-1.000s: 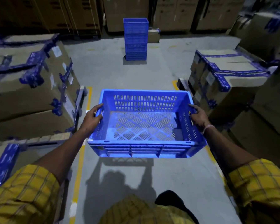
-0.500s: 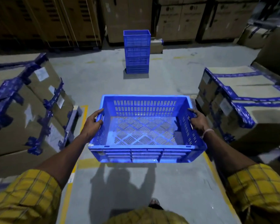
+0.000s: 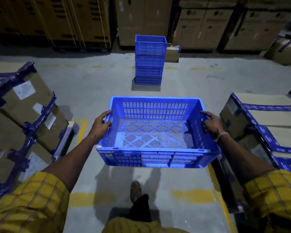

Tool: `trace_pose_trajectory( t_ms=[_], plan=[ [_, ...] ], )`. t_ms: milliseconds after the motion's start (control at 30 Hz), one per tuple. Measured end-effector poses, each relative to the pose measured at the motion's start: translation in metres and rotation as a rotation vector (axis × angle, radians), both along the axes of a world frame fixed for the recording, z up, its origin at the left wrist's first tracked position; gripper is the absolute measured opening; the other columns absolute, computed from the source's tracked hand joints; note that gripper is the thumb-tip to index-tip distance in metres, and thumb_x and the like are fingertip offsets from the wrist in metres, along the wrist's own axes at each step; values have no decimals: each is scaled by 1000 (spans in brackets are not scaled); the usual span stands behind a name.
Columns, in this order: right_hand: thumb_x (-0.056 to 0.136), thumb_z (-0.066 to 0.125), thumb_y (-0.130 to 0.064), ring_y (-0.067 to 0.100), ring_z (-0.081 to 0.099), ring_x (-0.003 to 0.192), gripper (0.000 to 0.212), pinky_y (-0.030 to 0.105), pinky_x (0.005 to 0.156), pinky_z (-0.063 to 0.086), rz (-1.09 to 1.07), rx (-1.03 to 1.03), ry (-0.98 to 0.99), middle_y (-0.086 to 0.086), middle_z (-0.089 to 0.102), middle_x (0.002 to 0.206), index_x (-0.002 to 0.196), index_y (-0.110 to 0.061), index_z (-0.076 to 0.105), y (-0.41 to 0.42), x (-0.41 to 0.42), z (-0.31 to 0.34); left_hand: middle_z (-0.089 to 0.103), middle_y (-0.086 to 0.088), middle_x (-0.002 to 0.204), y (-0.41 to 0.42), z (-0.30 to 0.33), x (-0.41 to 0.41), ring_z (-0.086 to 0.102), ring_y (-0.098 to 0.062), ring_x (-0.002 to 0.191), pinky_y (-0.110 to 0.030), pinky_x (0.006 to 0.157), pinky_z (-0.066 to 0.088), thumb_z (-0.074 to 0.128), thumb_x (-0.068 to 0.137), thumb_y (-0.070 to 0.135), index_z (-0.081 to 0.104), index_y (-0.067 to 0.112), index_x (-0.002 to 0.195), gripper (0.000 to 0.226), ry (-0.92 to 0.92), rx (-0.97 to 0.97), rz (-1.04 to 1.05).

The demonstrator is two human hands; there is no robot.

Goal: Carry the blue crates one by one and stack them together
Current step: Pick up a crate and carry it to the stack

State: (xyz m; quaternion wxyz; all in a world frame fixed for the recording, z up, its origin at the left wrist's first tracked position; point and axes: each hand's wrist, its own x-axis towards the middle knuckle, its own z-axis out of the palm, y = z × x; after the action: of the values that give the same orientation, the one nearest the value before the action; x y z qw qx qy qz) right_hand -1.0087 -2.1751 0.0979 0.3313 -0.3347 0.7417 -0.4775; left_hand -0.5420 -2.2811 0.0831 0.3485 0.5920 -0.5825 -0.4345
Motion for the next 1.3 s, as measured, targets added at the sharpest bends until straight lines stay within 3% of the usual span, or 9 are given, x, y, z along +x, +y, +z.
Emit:
trace_pose_trajectory(
  t_ms=[167,333,533,700,833,1000,1067,1133,1300],
  plan=[
    [86,37,18,6,37,30,59,19,31,34,-10,28,52,9,51,61,128,-16,59,-133,-33,-8,61,-5,74,-136,-8,-37,54,-5,46,-29,58,48,54,88,-3,57,42,132,63,-2,0,3],
    [86,40,14,5,35,29,55,17,31,31,-39,24,50,8,47,60,128,-15,61,-260,-66,4,61,-7,77,-271,12,-71,53,-8,45,-26,51,49,53,86,-6,58,38,131,64,-14,0,-18],
    [87,39,17,4,32,30,55,16,32,28,-68,-20,19,9,47,61,127,-14,60,-403,-113,9,65,-11,88,-423,28,-115,58,-25,63,-37,65,54,55,85,-4,59,38,133,64,-22,-23,-31],
    [83,41,15,15,38,39,58,22,37,36,-23,-19,80,7,51,61,127,-18,62,-546,-171,-3,60,-11,75,-552,27,-171,50,-5,42,-19,44,47,52,86,-7,59,35,131,63,-9,-39,-1],
    [83,42,13,16,41,41,58,22,37,38,1,-10,130,4,55,65,124,-24,62,-654,-219,-7,61,-6,75,-645,31,-216,51,-2,41,-18,44,47,51,87,-9,57,33,134,63,-17,-46,11],
    [84,49,5,18,51,58,50,34,54,49,72,13,185,4,62,81,119,-28,63,-789,-277,18,64,-5,82,-767,52,-262,57,-5,50,-23,52,52,52,88,-6,57,31,137,63,22,-15,40],
    [89,52,0,16,59,80,46,27,75,54,131,42,224,-1,63,98,121,-31,62,-840,-293,29,66,-10,84,-810,58,-275,58,-15,57,-28,57,53,53,87,-5,58,32,137,63,12,-20,45],
    [88,52,-1,20,61,89,47,36,84,54,151,44,234,1,64,102,128,-23,62,-889,-308,36,65,-13,85,-855,63,-286,56,-21,60,-33,62,53,53,87,-5,58,34,135,62,28,-13,59],
    [84,44,7,25,49,54,55,29,50,42,112,30,205,9,61,71,125,-25,61,-1016,-335,42,67,-13,87,-985,67,-315,60,-26,64,-42,71,57,53,87,-6,57,34,135,62,38,-11,65]
  ],
)
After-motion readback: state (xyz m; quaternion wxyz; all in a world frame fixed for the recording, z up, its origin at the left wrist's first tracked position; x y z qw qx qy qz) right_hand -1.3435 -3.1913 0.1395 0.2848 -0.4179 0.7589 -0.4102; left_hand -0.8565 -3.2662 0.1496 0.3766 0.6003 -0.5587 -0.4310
